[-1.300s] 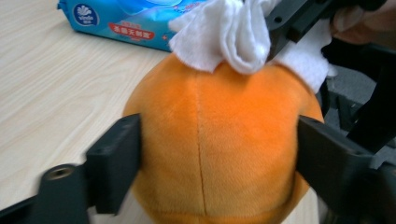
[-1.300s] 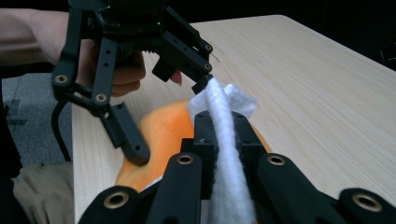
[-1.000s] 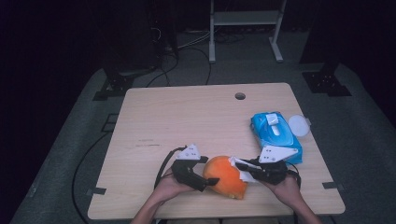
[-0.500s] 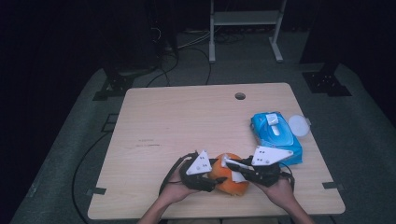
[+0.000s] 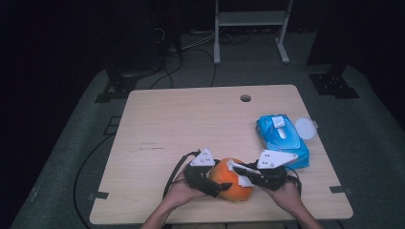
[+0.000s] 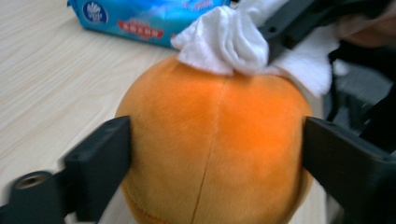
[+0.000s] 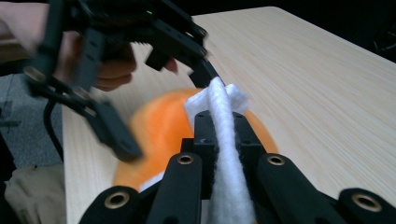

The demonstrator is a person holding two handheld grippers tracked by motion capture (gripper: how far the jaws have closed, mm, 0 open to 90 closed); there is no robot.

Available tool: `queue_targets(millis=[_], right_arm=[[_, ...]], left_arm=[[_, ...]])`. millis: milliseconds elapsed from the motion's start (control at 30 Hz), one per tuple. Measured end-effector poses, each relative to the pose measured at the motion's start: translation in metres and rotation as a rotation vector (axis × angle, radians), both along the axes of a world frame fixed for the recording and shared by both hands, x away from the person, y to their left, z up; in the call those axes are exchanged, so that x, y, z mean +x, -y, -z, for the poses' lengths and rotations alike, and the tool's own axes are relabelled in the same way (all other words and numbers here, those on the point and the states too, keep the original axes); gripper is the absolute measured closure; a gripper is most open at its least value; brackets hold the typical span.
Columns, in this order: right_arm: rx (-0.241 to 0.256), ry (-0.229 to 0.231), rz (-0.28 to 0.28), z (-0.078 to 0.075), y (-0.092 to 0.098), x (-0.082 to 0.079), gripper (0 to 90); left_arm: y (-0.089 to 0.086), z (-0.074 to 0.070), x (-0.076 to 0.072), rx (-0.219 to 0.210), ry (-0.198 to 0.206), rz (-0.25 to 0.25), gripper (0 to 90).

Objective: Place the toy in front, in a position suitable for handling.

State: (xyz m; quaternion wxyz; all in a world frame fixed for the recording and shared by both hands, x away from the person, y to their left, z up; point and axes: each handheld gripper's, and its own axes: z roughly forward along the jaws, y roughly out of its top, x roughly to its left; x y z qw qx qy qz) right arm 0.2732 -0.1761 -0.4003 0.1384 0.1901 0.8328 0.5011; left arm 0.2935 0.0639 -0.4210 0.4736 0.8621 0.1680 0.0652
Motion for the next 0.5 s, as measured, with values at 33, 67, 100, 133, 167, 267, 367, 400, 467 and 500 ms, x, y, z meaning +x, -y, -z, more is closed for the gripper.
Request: queue_targets(millis=[33,67,100,133,167,267,367,400,467,500], right_arm=[[-0.002,0.01,-0.002,-0.001,-0.003,-0.001,82.7],[0.001,0.022,-0.006,-0.002,-0.005,-0.002,82.7],[0.01,0.034,-0.006,-0.004,-0.007,-0.003,82.7],[0.014,0.047,-0.007,-0.007,-0.009,-0.005,82.8],[0.009,0.063,-0.009,-0.011,-0.012,-0.007,82.8],[0.007,0.081,-0.005,-0.014,-0.013,-0.007,82.8],[-0.004,0.067,0.016,-0.008,-0.004,0.0,82.8],[0.001,0.06,0.026,-0.004,0.0,0.003,82.8],[-0.006,0.041,0.047,0.002,0.006,0.007,82.7],[-0.008,0.038,0.055,0.004,0.006,0.007,82.8]], left_arm=[[-0.001,-0.001,-0.001,0.0,0.022,0.01,27.3],[-0.003,-0.001,-0.002,-0.02,0.056,0.026,32.2],[-0.003,-0.001,-0.004,-0.039,0.1,0.037,36.3],[-0.001,-0.002,-0.007,-0.034,0.156,0.043,38.6],[0.0,-0.002,-0.009,-0.037,0.189,0.044,39.3],[0.0,-0.001,-0.01,-0.029,0.256,0.05,39.4],[-0.005,0.005,-0.005,-0.02,0.239,0.042,36.3],[-0.007,0.006,-0.002,-0.02,0.209,0.043,33.0],[-0.013,0.007,0.005,-0.038,0.133,0.033,21.6],[-0.015,0.007,0.007,-0.055,0.106,0.016,15.9]])
